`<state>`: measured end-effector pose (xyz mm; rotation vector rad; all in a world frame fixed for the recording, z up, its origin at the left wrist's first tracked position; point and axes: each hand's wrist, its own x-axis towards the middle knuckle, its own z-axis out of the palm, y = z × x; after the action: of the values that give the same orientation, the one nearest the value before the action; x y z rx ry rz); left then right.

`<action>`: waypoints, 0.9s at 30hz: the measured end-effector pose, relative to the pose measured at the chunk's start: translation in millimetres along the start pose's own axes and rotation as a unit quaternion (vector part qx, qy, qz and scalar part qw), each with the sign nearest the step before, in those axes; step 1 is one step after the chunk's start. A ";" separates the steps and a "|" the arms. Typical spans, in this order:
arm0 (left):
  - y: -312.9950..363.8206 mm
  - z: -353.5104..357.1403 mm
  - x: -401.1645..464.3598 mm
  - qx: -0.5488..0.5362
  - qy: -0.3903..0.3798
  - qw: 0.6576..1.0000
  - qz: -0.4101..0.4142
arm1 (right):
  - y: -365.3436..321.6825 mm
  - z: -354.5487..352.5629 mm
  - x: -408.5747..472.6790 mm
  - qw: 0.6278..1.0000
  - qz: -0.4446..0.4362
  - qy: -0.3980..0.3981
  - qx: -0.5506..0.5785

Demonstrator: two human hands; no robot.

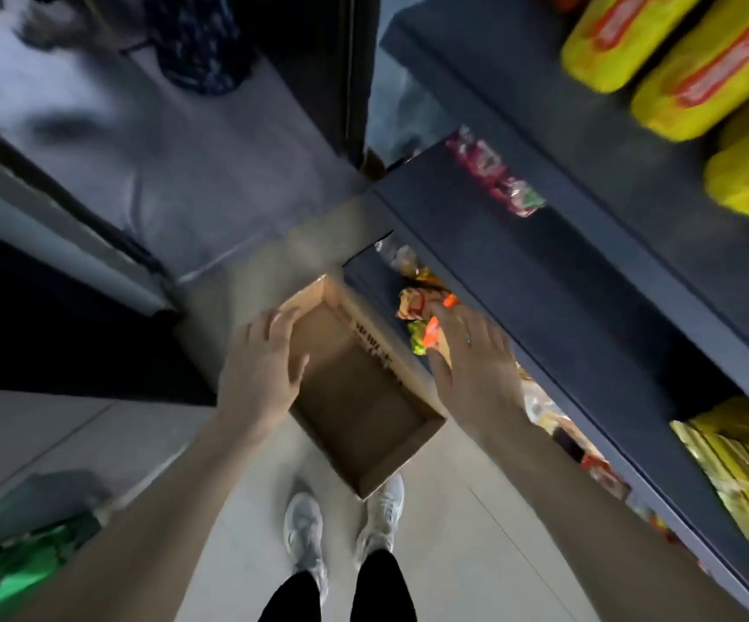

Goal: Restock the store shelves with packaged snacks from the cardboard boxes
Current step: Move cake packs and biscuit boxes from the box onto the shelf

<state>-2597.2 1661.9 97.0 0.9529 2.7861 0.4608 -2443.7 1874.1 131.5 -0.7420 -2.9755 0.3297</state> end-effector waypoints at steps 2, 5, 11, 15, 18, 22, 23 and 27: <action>-27.2 45.6 -6.7 -0.006 -0.023 0.998 -0.050 | 2.8 51.8 9.0 1.000 -0.012 -0.029 0.004; -56.2 111.1 -18.9 -0.030 -0.042 0.990 -0.130 | 6.8 126.9 19.5 0.996 -0.031 -0.085 0.017; -103.1 241.6 -40.3 -0.059 -0.116 0.946 -0.299 | 8.9 271.3 32.5 0.978 -0.048 -0.201 0.032; -141.3 317.0 -41.6 -0.064 -0.142 0.930 -0.331 | -0.7 358.8 50.0 0.965 -0.082 -0.250 0.024; -175.3 361.3 -28.4 -0.051 -0.134 0.930 -0.338 | -13.8 419.9 71.9 0.952 -0.134 -0.275 0.020; -214.6 408.6 -4.1 -0.032 -0.103 0.943 -0.313 | -41.2 488.4 105.3 0.926 -0.220 -0.305 -0.006; -221.0 418.0 1.2 -0.028 -0.101 0.947 -0.304 | -49.4 502.0 113.3 0.917 -0.244 -0.314 -0.022; -231.8 443.2 10.9 -0.004 -0.104 0.954 -0.282 | -82.3 547.1 142.2 0.866 -0.361 -0.338 -0.071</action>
<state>-2627.7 1599.5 -398.5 0.1590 2.6835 0.2614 -2665.2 1764.7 -383.6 0.6704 -3.6300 0.3662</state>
